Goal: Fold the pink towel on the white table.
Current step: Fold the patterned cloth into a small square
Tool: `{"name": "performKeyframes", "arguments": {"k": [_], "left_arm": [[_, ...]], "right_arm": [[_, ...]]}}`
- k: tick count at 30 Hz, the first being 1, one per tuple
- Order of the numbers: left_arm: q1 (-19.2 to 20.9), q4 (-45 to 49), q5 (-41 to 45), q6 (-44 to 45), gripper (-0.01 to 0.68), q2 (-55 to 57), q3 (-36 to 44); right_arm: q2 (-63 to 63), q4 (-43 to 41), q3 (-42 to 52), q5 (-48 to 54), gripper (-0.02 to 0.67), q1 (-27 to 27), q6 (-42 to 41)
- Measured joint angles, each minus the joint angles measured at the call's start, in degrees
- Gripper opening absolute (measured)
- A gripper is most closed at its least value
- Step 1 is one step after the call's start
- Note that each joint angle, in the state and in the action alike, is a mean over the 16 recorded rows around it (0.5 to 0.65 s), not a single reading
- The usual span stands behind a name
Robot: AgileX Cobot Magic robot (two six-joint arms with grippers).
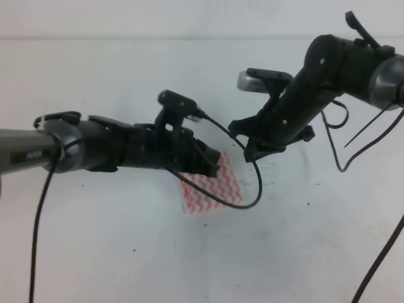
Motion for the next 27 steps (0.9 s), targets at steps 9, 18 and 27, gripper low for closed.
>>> {"name": "performKeyframes", "arguments": {"k": [9,18,27], "left_arm": [[-1.1,0.6,2.7,-1.2,-0.004,3.8,-0.6],[-2.1,0.3,6.2,0.5,-0.005,6.0,-0.8],[-3.2,0.7,7.2,2.9,-0.005,6.0,-1.9]], "right_arm": [[0.0,1.0,0.0,-0.4,-0.018,-2.3,0.0],[0.0,1.4,0.0,-0.5,-0.018,-2.8,0.0],[0.0,1.4,0.0,-0.3,-0.018,-2.8,0.0]]}}
